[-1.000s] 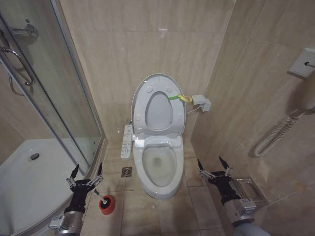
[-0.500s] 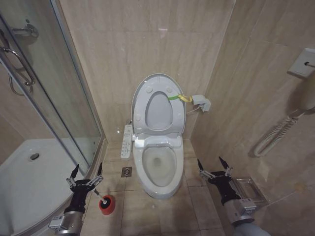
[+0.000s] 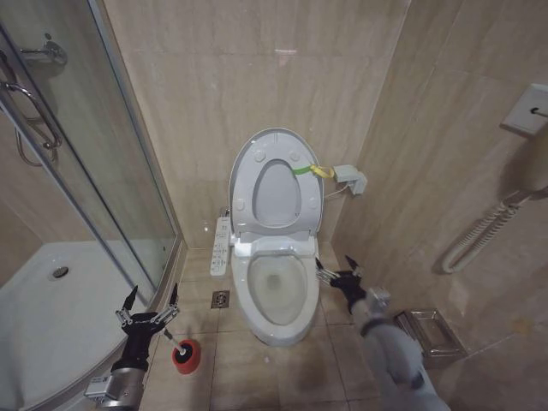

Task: Open the toilet lid, clean the toilet bowl with a toilet brush, close the toilet lid, and flush.

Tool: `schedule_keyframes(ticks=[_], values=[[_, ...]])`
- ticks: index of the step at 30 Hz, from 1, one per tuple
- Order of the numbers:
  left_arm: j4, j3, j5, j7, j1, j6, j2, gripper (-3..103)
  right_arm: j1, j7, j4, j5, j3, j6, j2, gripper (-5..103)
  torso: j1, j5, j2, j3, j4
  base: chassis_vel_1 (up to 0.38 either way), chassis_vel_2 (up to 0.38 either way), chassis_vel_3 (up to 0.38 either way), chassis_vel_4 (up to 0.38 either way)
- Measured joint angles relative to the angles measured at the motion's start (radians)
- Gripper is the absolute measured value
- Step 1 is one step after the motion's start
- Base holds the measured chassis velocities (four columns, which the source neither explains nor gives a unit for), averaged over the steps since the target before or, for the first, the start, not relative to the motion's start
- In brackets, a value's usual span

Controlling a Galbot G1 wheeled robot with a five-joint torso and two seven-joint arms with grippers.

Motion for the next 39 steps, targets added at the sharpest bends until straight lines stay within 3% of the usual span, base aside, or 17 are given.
schedule_keyframes(ticks=[8,39], values=[[0.0,0.001,0.0,0.0,0.0,0.0,0.0,100,-0.005,-0.02,-0.018,0.013,0.053,0.049,-0.043,100,0.0,0.0,0.0,0.0,-0.0008,0.0,0.0,0.0,0.0],[0.0,0.001,0.0,0.0,0.0,0.0,0.0,100,0.177,0.009,-0.195,0.031,-0.018,0.125,-0.063,100,0.0,0.0,0.0,0.0,-0.0007,0.0,0.0,0.0,0.0]])
